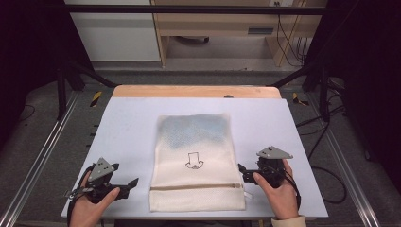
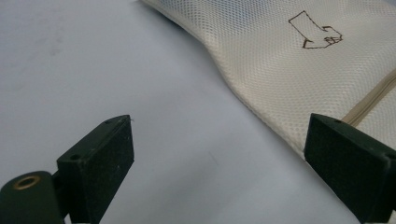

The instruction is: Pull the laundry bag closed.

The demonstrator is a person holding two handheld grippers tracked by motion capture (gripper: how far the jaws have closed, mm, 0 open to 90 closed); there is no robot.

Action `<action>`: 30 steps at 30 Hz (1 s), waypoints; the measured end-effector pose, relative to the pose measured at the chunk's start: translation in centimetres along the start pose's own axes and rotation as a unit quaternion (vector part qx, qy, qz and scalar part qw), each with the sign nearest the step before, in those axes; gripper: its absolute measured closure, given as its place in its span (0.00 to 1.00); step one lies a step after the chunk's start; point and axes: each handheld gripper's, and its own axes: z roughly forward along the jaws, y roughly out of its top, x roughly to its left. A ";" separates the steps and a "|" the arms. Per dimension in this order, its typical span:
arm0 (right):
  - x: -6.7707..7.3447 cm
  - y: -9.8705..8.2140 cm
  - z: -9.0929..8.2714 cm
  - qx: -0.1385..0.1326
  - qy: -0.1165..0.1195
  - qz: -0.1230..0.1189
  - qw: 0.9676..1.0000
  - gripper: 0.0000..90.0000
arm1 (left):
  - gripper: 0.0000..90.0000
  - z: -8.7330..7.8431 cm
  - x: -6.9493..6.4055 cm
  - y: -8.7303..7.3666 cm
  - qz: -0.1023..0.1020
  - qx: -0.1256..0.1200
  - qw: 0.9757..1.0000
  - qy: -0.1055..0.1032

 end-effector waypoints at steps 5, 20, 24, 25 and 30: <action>-0.4 -0.1 -0.2 0.005 -0.006 0.007 1.000 0.08 | 0.09 -0.7 1.1 -0.2 -0.007 -0.003 1.000 0.014; -1.8 -0.5 -0.9 0.001 -0.020 0.025 0.999 0.08 | 0.08 -2.2 3.7 -0.8 -0.026 -0.009 0.999 0.047; -2.4 -0.7 -1.1 0.002 -0.026 0.032 0.999 0.08 | 0.08 -2.4 4.3 -0.9 -0.028 -0.006 0.998 0.051; -2.6 -0.8 -1.2 0.001 -0.025 0.031 0.999 0.08 | 0.08 -2.5 4.5 -1.0 -0.027 -0.005 0.998 0.053; -3.3 -1.1 -1.5 0.000 -0.027 0.042 0.999 0.08 | 0.08 -2.9 5.6 -1.3 -0.029 -0.002 0.998 0.063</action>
